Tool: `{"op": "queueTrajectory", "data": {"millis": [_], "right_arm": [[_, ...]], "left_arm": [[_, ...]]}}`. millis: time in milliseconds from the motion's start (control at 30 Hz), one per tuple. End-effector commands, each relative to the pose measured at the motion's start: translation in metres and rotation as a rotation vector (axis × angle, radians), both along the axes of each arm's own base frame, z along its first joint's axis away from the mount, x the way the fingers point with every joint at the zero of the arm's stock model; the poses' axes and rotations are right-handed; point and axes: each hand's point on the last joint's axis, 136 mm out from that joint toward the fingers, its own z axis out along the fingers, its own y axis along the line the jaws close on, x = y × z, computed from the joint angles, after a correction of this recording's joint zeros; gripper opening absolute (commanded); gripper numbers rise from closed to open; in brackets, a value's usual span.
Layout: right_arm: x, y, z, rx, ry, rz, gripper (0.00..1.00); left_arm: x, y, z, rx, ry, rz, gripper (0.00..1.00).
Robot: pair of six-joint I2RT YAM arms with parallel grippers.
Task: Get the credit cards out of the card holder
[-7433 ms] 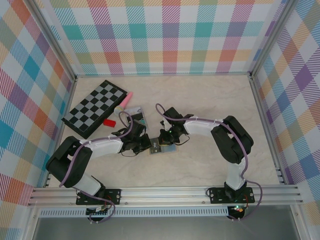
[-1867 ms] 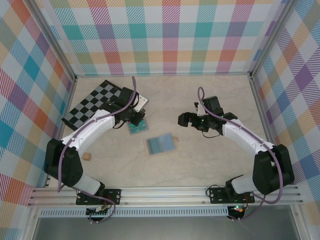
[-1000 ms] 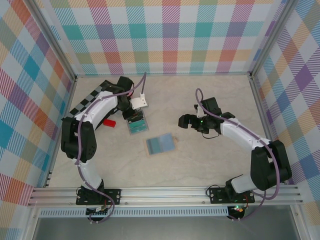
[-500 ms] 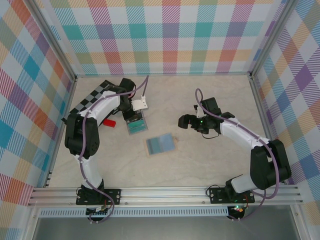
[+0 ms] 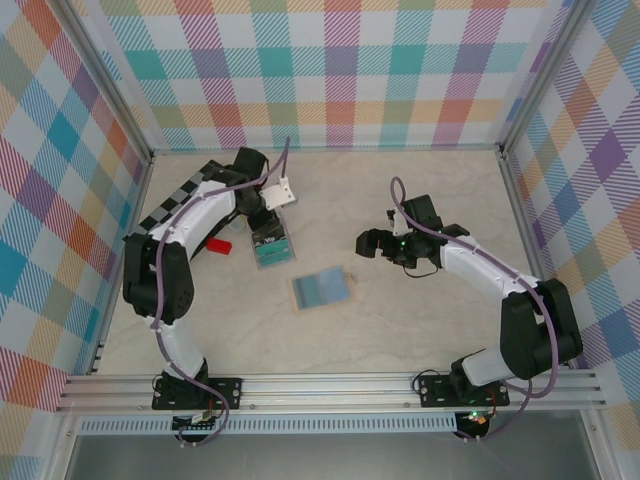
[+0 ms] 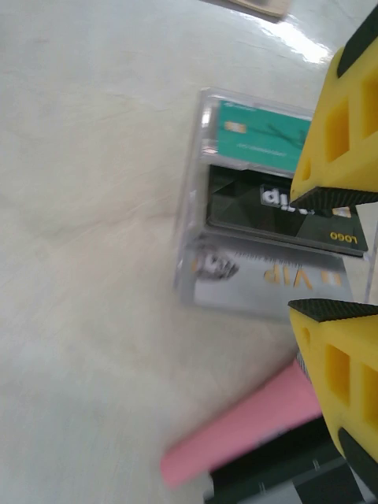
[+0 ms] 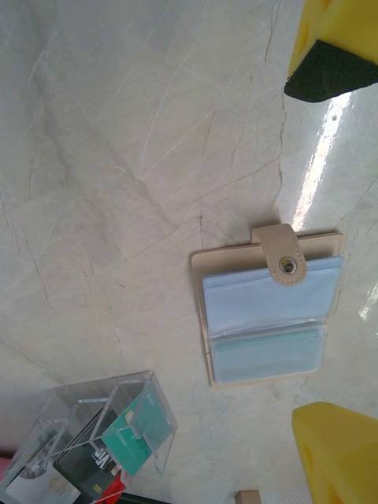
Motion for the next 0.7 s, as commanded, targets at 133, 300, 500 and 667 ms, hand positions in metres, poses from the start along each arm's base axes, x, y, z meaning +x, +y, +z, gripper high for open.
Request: {"op": "queueTrajectory", "data": {"millis": [133,300,500,667], "right_arm": [[-0.004,0.005,0.009,0.017,-0.02,0.045,0.99],[-0.015,0.02,0.006,-0.046,-0.026,0.099,0.98],[-0.043,0.056,-0.007,-0.177,-0.041,0.237,0.97],[-0.062,0.089,-0.026,-0.263,0.009,0.297,0.96]], "left_arm": [[0.003,0.017,0.078,-0.261,-0.197,0.359,0.38],[-0.02,0.033,0.078,-0.4,-0.19,0.589,0.41],[-0.06,0.055,0.07,-0.629,-0.178,0.865,0.63],[-0.095,0.087,0.064,-0.758,-0.214,1.103,0.79]]}}
